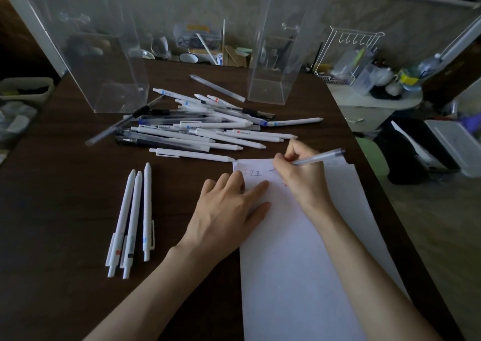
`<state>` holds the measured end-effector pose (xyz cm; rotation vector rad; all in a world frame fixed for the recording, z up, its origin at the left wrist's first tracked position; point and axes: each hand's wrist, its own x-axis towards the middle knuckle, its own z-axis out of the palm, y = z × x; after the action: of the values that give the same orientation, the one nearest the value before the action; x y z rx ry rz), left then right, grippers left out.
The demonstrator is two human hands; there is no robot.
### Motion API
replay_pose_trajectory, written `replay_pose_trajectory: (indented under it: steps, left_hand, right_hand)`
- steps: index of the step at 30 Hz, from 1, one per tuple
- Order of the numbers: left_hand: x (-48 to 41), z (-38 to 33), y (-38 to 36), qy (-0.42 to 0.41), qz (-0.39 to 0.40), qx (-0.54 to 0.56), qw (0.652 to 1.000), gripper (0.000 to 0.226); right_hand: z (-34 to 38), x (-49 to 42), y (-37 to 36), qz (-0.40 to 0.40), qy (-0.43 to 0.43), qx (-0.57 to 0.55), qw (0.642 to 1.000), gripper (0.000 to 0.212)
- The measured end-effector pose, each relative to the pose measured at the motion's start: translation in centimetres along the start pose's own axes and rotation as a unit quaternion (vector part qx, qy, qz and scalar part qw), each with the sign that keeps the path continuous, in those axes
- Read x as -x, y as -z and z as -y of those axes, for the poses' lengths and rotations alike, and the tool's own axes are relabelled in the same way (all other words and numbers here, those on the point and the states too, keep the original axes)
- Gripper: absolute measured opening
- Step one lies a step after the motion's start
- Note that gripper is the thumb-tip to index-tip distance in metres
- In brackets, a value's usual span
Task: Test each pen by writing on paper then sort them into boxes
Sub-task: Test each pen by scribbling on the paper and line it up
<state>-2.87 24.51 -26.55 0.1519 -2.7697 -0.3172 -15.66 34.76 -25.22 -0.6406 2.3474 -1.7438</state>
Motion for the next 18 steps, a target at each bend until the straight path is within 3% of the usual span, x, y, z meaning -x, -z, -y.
replay_pose_trajectory:
  steps: [9,18]
  left_hand:
    - [-0.11,-0.05,0.07,0.008,0.011,0.009,1.0,0.047]
    - [-0.1,-0.04,0.12,0.001,0.001,0.011,1.0,0.047]
  right_hand:
    - [0.12,0.13,-0.14,0.008,0.04,0.048,0.998,0.037]
    - [0.38,0.17,-0.08,0.001,0.027,0.056,0.998,0.038]
